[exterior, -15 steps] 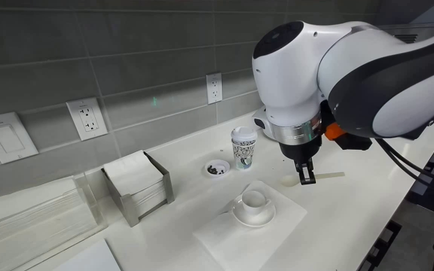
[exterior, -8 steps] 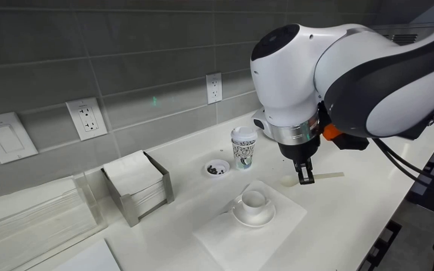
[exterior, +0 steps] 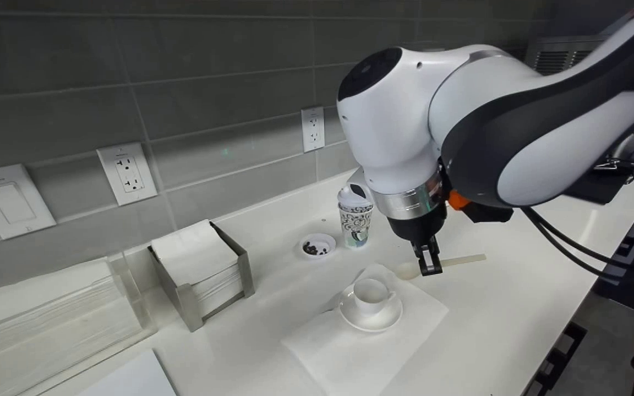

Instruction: Put the spoon into the white cup

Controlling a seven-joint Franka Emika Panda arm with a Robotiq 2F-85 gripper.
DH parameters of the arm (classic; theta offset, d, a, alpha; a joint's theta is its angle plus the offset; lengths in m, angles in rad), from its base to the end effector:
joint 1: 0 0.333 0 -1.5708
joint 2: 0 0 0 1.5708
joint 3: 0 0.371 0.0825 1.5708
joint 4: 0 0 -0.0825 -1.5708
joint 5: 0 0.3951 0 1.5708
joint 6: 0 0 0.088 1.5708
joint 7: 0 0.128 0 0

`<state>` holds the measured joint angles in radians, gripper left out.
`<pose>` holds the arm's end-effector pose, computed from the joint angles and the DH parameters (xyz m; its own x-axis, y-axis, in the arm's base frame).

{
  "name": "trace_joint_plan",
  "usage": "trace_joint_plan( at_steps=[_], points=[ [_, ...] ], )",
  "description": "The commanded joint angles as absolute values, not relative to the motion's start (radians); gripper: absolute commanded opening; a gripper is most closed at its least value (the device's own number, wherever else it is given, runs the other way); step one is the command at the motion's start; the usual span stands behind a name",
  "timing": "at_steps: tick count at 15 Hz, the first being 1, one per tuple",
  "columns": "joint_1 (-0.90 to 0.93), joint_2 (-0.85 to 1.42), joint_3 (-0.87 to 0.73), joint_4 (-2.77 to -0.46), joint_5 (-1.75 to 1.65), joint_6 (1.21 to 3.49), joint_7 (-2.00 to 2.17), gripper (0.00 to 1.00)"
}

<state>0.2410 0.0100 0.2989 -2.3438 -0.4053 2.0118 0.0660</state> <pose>0.4181 0.2146 0.3374 0.7456 0.5731 -0.3399 0.6636 -0.6854 0.3000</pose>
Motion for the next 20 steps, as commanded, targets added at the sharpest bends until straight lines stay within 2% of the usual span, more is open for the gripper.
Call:
trace_joint_plan(
  at_steps=[1, 20],
  points=[
    [0.264, 0.109, 0.294, -2.24, -0.436, 1.952, 0.048, 0.04],
    [0.346, 0.377, 0.259, -1.952, -0.478, 1.749, 0.029, 0.04]
  ],
)
